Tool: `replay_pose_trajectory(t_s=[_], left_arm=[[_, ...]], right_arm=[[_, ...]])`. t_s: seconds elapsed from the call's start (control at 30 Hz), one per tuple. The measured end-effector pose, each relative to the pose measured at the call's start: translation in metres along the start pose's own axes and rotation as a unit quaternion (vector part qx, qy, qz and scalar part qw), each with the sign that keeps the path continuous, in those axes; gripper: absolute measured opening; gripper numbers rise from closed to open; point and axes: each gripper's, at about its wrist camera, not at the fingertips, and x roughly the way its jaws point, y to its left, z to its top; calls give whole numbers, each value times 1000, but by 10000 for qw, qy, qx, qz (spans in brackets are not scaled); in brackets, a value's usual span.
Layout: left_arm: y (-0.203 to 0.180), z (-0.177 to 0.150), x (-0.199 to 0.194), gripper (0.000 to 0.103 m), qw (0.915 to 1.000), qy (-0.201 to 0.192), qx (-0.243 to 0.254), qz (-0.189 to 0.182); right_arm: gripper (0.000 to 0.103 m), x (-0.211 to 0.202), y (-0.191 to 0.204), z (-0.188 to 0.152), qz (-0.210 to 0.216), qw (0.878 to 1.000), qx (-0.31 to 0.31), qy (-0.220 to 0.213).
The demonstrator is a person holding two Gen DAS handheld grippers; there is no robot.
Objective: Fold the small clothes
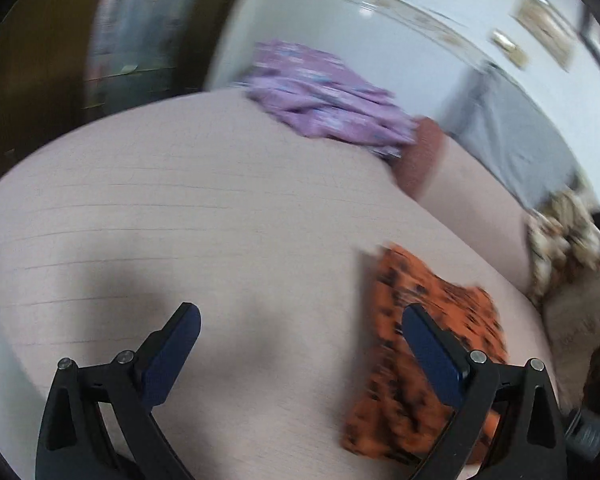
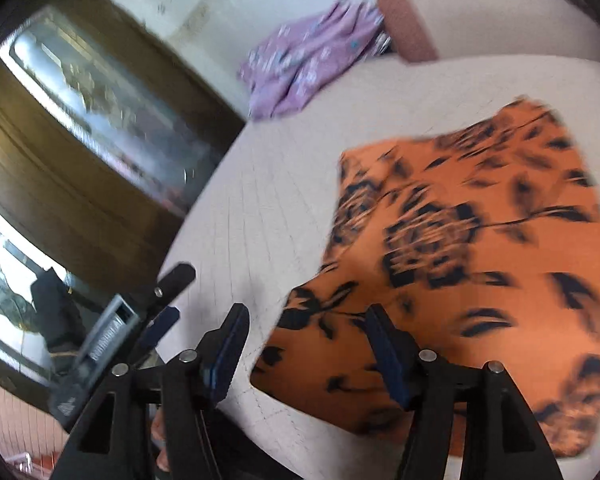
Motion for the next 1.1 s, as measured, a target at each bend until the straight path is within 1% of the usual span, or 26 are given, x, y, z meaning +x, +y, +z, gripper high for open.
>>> replay_pose_trajectory(t_s=[0.03, 0.07, 0.13, 0.17, 0.2, 0.23, 0.27, 0.3, 0.37, 0.4, 0.43, 0.47, 0.53, 0.6, 0.63, 0.73, 0.77, 0.8, 0.83, 0.87, 0.9, 0.93, 1.0, 1.03, 1.07, 1.1], left_arm=[[-12, -4, 1, 95, 9995, 101, 213, -226], [-24, -7, 3, 91, 9984, 189, 431, -327], [-45, -18, 13, 88, 9944, 523, 853, -346], [-51, -25, 23, 77, 9911, 845, 988, -285], [-55, -36, 42, 61, 9836, 1387, 1143, -141], [-51, -49, 64, 25, 9737, 1961, 1162, 25], [-43, -54, 71, 26, 9729, 2114, 934, -60], [-38, -50, 67, 26, 9763, 2045, 684, -177], [-43, -38, 56, 26, 9804, 1845, 669, -191], [-48, -31, 47, 27, 9837, 1616, 774, -167], [-53, -25, 42, 36, 9852, 1463, 877, -154], [-57, -19, 40, 53, 9856, 1404, 927, -173], [-67, -4, 46, 73, 9860, 1323, 986, -228], [-75, 8, 59, 73, 9857, 1248, 1100, -254], [-78, 12, 68, 73, 9846, 1268, 1171, -273], [-85, 14, 115, 72, 9758, 1725, 1343, 52], [-84, 8, 132, 64, 9711, 1936, 1378, 199], [-81, 3, 146, 63, 9679, 2139, 1307, 197], [-79, 1, 149, 63, 9701, 2096, 1216, 134], [-80, 1, 148, 63, 9714, 2016, 1241, 167], [-83, 0, 146, 61, 9714, 1946, 1345, 201], [-88, -2, 144, 60, 9702, 1856, 1542, 220], [-94, -5, 144, 61, 9670, 1743, 1844, 246], [-95, -6, 146, 62, 9661, 1734, 1899, 243], [-95, -5, 150, 63, 9665, 1766, 1849, 201], [-94, -4, 153, 65, 9675, 1807, 1759, 172]], right_arm=[[64, -12, -6, -1, -36, 9999, 39, -114], [65, -26, -16, -2, -133, 9996, 63, -246], [66, -51, -36, -3, -347, 9983, 88, -460], [66, -59, -42, -2, -453, 9975, 106, -534], [67, -67, -55, -3, -590, 9962, 178, -612], [68, -68, -63, 1, -645, 9956, 253, -624], [68, -71, -81, -2, -744, 9944, 454, -603], [68, -74, -92, -4, -810, 9933, 582, -578], [68, -73, -118, -6, -888, 9911, 890, -438], [68, -75, -128, -7, -826, 9910, 977, -399], [68, -79, -136, -6, -787, 9908, 1023, -395], [68, -78, -143, -2, -735, 9909, 1058, -397], [68, -79, -157, 10, -515, 9912, 1162, -380], [72, -77, -168, 23, -326, 9903, 1288, -417], [78, -70, -177, 36, -172, 9895, 1378, -392], [79, -45, -195, 58, 42, 9863, 1639, -156], [79, -30, -205, 68, 232, 9833, 1803, -31], [79, -18, -209, 73, 361, 9809, 1911, 64], [70, -7, -213, 78, 531, 9789, 1962, 193], [36, 11, -212, 86, 747, 9782, 1888, 443], [35, 16, -206, 92, 525, 9824, 1726, 487], [31, 14, -198, 96, 426, 9868, 1508, 402], [30, -5, -169, 99, -20, 9968, 787, 111], [30, -13, -157, 96, -326, 9986, 420, -44], [30, -11, -154, 87, -647, 9977, 222, -23], [30, -3, -165, 78, -793, 9960, 390, 136]])
